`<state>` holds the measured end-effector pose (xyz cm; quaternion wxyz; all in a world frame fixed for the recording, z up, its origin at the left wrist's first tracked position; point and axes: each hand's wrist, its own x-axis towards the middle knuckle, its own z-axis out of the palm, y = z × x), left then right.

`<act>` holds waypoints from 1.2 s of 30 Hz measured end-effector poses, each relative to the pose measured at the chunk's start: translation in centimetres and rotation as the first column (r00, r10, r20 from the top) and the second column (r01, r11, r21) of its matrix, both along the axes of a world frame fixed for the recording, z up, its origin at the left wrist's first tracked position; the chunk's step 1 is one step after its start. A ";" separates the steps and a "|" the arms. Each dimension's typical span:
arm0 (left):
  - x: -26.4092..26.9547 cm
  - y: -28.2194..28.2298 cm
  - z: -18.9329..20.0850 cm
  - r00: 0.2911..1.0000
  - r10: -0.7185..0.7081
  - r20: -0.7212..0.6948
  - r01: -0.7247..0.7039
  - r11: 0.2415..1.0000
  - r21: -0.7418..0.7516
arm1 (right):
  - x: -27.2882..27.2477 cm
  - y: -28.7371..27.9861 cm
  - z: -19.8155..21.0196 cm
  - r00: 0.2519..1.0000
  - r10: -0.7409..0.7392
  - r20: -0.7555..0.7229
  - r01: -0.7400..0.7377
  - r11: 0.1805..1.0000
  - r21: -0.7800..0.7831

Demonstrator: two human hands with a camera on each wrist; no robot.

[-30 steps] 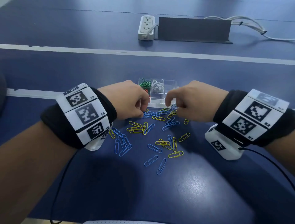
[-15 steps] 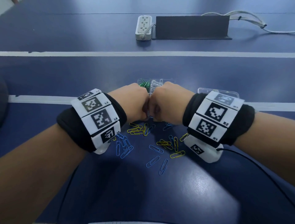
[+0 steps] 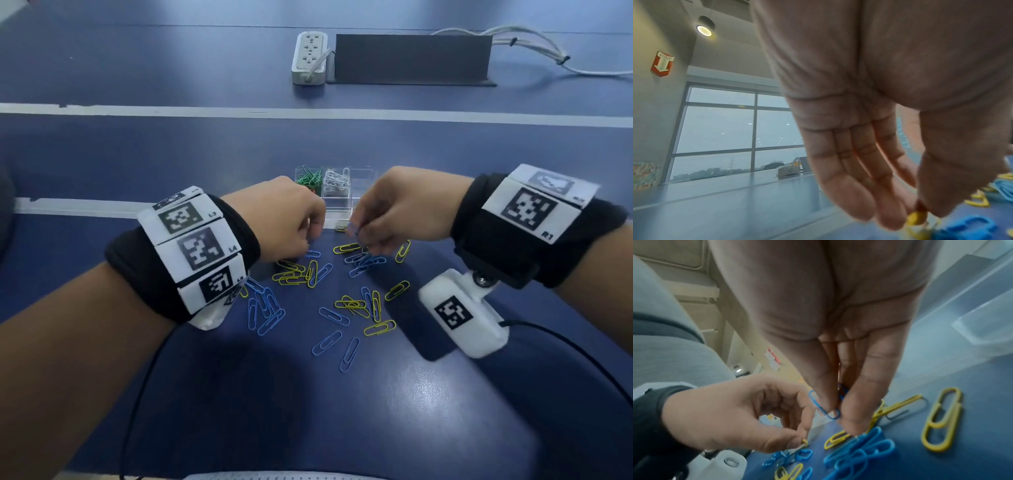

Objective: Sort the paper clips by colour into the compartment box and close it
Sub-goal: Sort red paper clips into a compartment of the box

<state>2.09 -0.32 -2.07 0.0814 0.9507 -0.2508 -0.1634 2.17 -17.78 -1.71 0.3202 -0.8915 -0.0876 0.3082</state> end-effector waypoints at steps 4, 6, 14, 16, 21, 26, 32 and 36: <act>0.0 0.7 0.5 0.998 0.047 -0.031 -0.049 0.997 -0.064 | 0.0 -0.4 -0.4 0.994 -0.090 -0.063 0.094 0.993 0.066; 0.1 1.0 0.9 0.995 0.087 -0.057 -0.093 0.990 -0.102 | -0.1 -0.4 -0.3 0.982 -0.154 -0.106 0.168 0.976 0.137; 0.9 1.6 1.1 0.868 0.192 -0.458 -0.378 0.853 -0.359 | -0.5 0.3 0.2 0.997 -0.051 0.060 0.049 0.998 0.029; 1.1 1.5 0.5 0.848 0.192 -0.493 -0.405 0.836 -0.370 | -0.9 0.6 0.1 0.974 0.136 0.183 -0.105 0.979 -0.172; 1.1 1.2 -0.1 0.857 0.171 -0.486 -0.355 0.879 -0.317 | -1.7 1.7 -0.1 0.887 0.385 0.256 -0.238 0.854 -0.462; 1.1 1.6 -0.1 0.977 0.127 -0.171 -0.158 0.971 -0.182 | -2.2 1.9 -0.3 0.872 0.377 0.313 -0.213 0.867 -0.450; 0.3 0.9 -0.3 0.999 0.023 -0.045 -0.023 1.000 0.007 | -1.4 1.1 0.1 0.960 0.175 0.216 -0.129 0.969 -0.211; 0.1 0.4 -0.4 1.000 0.015 0.023 -0.017 0.995 0.102 | -0.8 0.1 -0.1 1.000 0.010 0.024 -0.010 1.000 -0.003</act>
